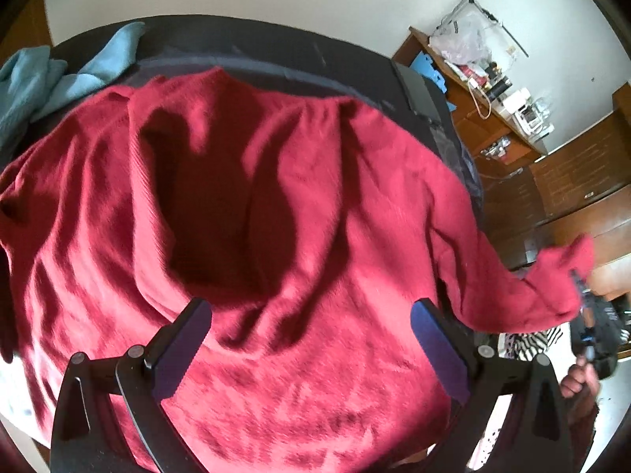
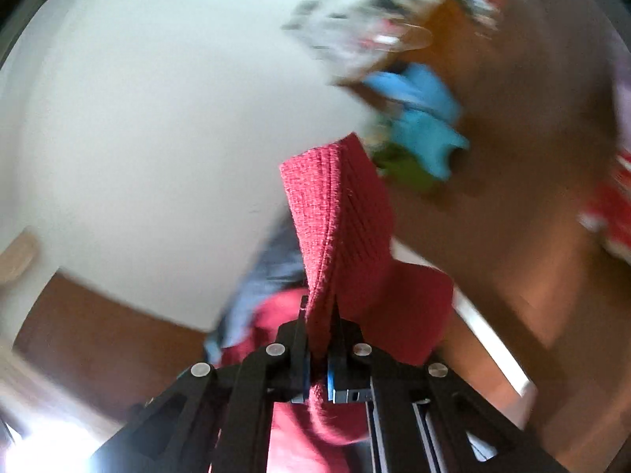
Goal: Fold clothes
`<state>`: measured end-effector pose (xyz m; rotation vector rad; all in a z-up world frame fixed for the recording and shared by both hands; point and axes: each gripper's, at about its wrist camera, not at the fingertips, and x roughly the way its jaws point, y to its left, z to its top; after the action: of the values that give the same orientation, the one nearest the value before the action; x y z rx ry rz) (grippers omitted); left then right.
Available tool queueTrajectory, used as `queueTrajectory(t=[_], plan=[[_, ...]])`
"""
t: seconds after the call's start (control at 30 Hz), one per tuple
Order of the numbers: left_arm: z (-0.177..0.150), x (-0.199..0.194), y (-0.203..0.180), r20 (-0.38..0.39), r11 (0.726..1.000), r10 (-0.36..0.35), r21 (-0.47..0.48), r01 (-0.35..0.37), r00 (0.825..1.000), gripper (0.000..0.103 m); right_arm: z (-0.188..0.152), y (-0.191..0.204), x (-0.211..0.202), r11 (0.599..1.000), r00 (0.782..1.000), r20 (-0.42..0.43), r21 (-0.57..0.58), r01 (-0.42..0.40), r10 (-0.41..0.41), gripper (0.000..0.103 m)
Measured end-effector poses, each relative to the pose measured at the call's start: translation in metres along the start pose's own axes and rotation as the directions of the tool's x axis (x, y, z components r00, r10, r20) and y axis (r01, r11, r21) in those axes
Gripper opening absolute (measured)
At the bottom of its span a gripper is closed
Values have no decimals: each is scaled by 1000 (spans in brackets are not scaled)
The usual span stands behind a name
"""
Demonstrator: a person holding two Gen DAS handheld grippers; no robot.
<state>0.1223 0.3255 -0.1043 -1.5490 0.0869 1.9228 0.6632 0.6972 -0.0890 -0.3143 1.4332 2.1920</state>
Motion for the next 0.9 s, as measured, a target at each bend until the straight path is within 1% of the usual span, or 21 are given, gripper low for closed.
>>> queueTrajectory(t=[0.07,0.13,0.17,0.23,0.3,0.33,0.43,0.5,0.6,0.67,0.7,0.77,0.8,0.9], plan=[[7,-3,11,6,1000,-18,-8,19,1000,102,-7,55,16,992,997,-25,-106,-70,68,6],[12,-4,21,7,999,-49,-16,49,999,102,-33,111,48,964,987,-110,-230,-137,114,6],[14,-4,26,7,998,-66,-20,66,998,102,-48,135,65,944,980,-159,-287,-165,123,6],[18,-4,36,4,993,-109,-32,109,994,102,-82,165,99,905,965,-245,-385,-181,89,6],[20,1,49,-13,982,-180,-65,179,984,102,-118,186,131,858,948,-317,-479,-184,27,6],[20,4,55,-23,976,-205,-83,203,978,102,-136,193,145,832,939,-344,-525,-180,-13,6],[19,19,75,-59,953,-277,-144,266,959,102,-183,197,172,745,915,-379,-648,-156,-138,6],[17,28,86,-75,938,-311,-185,293,948,102,-195,199,178,718,907,-384,-679,-151,-172,6],[17,36,96,-69,908,-373,-230,349,925,102,-213,201,187,675,896,-386,-724,-145,-222,6],[18,38,98,-60,894,-402,-243,377,914,102,-214,202,186,641,899,-368,-755,-139,-239,6],[20,39,97,-58,891,-408,-240,384,911,102,-214,202,184,620,900,-358,-773,-136,-250,6],[22,41,95,-65,888,-420,-237,394,905,102,-225,204,180,558,899,-334,-820,-129,-283,6],[22,42,93,-73,886,-425,-237,398,902,102,-229,204,179,534,897,-327,-836,-127,-298,6],[19,46,93,-94,883,-431,-247,398,898,102,-236,195,181,540,876,-358,-830,-141,-323,7]])
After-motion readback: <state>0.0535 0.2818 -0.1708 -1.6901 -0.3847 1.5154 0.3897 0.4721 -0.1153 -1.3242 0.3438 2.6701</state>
